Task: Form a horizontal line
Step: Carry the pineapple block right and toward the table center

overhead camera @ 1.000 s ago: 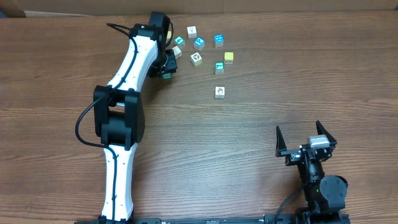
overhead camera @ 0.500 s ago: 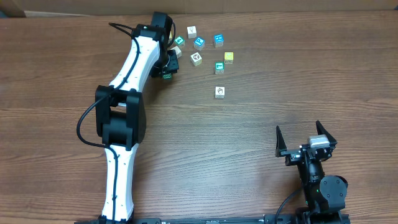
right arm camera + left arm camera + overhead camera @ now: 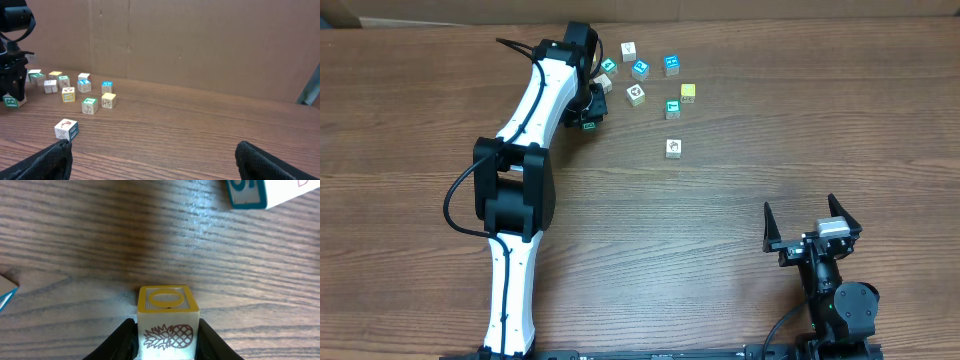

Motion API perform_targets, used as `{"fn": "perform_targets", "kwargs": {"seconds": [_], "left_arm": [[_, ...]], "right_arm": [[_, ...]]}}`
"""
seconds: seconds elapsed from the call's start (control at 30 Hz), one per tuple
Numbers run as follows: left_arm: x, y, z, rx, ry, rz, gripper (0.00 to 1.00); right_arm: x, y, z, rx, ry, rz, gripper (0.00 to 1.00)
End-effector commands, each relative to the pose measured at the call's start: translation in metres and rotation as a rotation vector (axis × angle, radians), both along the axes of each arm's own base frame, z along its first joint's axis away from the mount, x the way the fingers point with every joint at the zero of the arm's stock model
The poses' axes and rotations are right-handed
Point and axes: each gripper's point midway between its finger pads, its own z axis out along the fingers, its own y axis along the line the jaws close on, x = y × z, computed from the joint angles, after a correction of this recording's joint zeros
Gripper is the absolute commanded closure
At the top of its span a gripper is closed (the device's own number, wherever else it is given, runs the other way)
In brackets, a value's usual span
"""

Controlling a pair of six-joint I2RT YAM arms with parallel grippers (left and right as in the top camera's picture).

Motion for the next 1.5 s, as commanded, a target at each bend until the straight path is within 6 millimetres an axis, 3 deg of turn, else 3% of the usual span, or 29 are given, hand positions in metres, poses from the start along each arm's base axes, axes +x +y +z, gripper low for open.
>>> {"fn": "perform_targets", "kwargs": {"seconds": [0.0,0.17,0.33,0.53,1.07,1.47], "left_arm": [[0.0,-0.002,0.023,0.01,-0.037,-0.022,0.67],[-0.002,-0.006,0.072,-0.007,-0.114,-0.029,0.67],[-0.019,-0.02,0.125,-0.026,-0.174,-0.065,0.68],[-0.045,-0.043,0.151,-0.033,-0.171,-0.116,0.67],[-0.094,-0.096,0.105,0.048,-0.012,-0.149,0.76],[-0.119,-0.087,0.036,0.091,0.096,-0.083,0.77]], "right_arm": [[0.0,-0.001,-0.002,-0.003,-0.005,-0.001,0.0],[0.0,-0.001,-0.002,-0.003,-0.005,-0.001,0.0],[0.0,-0.001,-0.002,-0.003,-0.005,-0.001,0.0],[0.0,-0.001,-0.002,-0.003,-0.005,-0.001,0.0],[0.0,-0.001,-0.002,-0.003,-0.005,-0.001,0.0],[0.0,-0.001,-0.002,-0.003,-0.005,-0.001,0.0]]}}
